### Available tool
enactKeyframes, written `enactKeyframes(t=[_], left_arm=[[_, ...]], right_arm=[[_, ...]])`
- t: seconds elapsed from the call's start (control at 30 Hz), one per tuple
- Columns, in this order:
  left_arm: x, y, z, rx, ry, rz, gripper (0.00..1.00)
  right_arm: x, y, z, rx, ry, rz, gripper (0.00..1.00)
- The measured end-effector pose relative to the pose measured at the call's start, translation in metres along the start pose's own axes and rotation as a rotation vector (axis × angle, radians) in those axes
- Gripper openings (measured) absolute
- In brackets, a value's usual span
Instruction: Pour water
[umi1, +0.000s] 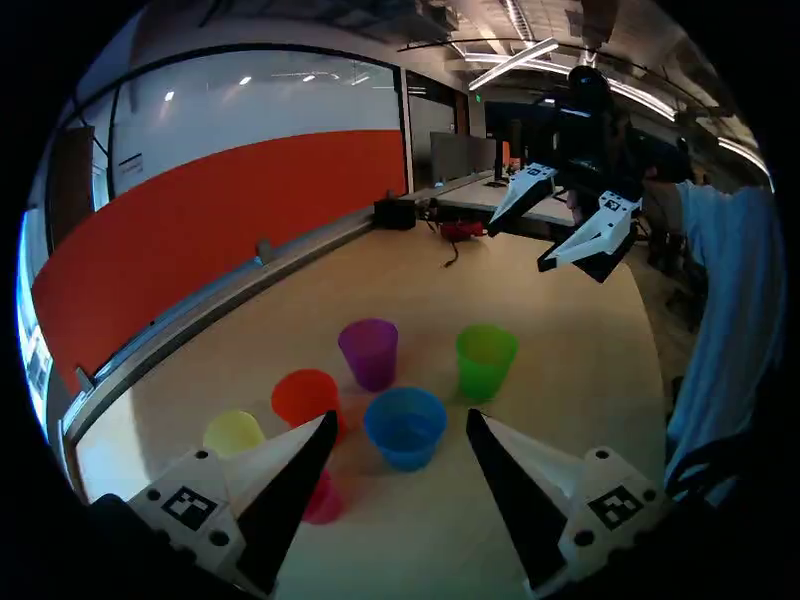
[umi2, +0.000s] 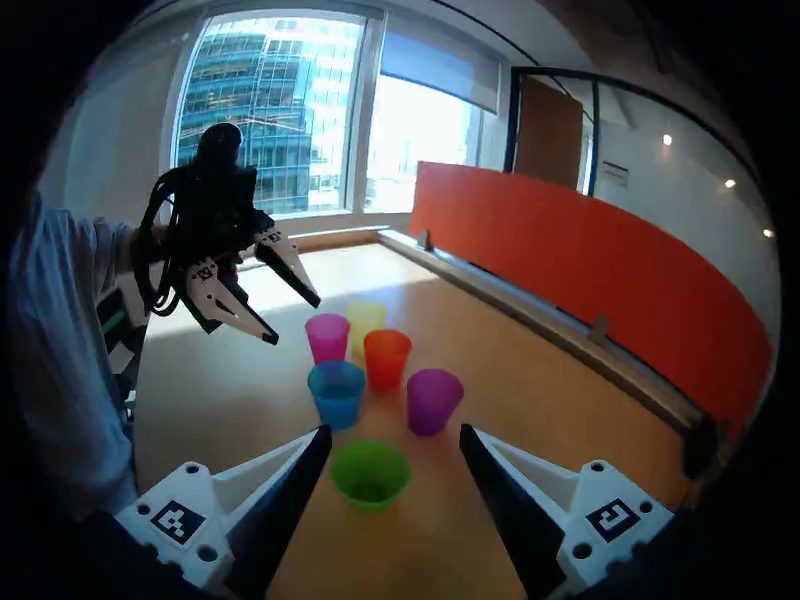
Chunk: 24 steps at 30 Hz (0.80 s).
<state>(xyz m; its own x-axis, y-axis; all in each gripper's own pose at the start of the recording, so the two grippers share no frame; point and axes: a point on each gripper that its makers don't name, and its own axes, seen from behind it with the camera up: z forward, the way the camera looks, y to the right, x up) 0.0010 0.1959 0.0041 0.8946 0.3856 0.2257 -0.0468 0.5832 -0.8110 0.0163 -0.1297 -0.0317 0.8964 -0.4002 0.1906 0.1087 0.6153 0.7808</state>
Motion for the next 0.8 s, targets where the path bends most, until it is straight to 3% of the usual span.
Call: enactKeyframes(t=[0.37, 0.8], left_arm=[[-0.031, 0.009, 0.019, -0.032, -0.076, -0.004, 0.96], [-0.046, 0.001, 0.036, -0.031, -0.131, -0.029, 0.96]], right_arm=[[-0.037, -0.009, 0.015, 0.039, -0.084, -0.015, 0.99], [-0.062, -0.016, 0.026, 0.07, -0.143, -0.026, 0.99]])
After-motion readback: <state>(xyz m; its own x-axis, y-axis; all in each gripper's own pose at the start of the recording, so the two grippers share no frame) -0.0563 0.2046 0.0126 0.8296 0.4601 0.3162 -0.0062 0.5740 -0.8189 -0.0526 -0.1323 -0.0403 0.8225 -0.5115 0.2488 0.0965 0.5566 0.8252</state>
